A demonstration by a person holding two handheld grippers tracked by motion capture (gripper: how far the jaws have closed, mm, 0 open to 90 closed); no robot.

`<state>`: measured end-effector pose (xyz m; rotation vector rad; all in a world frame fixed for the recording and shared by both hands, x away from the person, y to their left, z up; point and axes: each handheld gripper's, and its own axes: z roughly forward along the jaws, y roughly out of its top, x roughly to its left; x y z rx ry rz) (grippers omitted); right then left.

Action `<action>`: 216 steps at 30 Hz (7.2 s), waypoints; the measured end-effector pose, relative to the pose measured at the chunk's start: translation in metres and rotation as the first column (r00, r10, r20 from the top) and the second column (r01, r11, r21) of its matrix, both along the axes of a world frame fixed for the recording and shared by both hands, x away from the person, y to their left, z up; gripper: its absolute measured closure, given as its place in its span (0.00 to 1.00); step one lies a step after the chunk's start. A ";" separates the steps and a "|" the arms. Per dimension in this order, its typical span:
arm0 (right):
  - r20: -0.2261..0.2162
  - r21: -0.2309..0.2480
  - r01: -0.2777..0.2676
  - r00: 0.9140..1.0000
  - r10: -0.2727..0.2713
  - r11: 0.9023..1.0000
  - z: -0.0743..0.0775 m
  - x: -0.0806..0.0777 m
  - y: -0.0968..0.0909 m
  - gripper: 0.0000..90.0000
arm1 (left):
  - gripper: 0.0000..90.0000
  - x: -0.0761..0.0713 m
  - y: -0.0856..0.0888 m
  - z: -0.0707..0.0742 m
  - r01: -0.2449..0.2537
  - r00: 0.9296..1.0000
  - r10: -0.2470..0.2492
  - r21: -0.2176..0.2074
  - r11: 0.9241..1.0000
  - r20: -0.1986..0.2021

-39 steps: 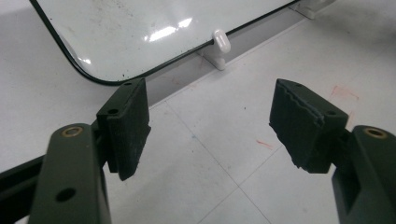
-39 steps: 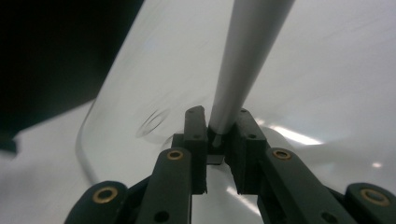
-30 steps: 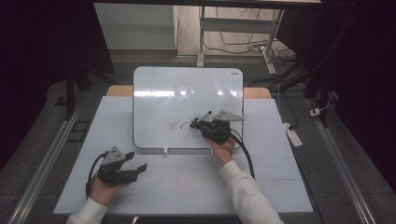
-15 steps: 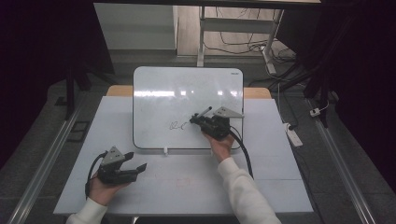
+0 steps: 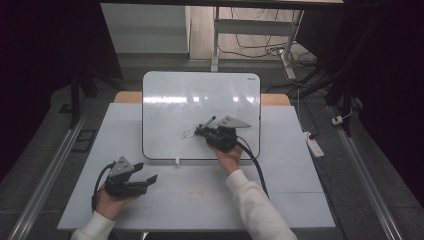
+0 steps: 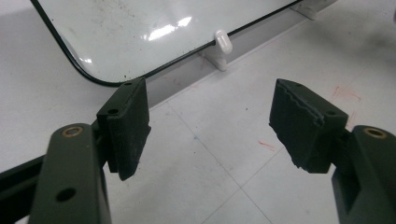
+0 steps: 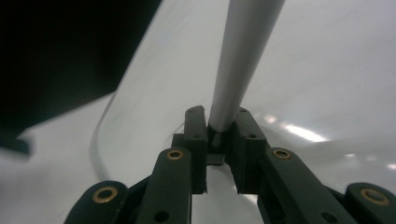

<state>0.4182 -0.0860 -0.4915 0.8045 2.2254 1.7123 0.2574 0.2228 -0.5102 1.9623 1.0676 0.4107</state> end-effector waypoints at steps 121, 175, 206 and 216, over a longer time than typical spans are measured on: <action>-0.117 -0.077 -0.254 0.963 0.244 0.964 0.010 -0.076 -0.041 0.86 | 0.35 0.027 -0.105 0.066 0.236 0.965 -0.224 -0.079 0.969 0.138; 0.082 -0.181 0.096 0.993 -0.083 0.979 0.007 -0.092 -0.147 0.50 | 0.91 0.061 -0.036 0.084 0.060 0.991 -0.048 -0.093 0.994 0.124; 0.105 -0.273 0.238 0.970 -0.218 0.932 -0.005 -0.104 -0.209 0.48 | 0.90 0.128 -0.022 0.077 -0.062 0.998 0.062 0.020 0.998 -0.012; 0.103 -0.287 0.236 0.971 -0.215 0.928 -0.007 -0.103 -0.209 0.48 | 0.89 0.141 -0.019 0.064 -0.087 0.995 0.089 0.037 0.996 -0.048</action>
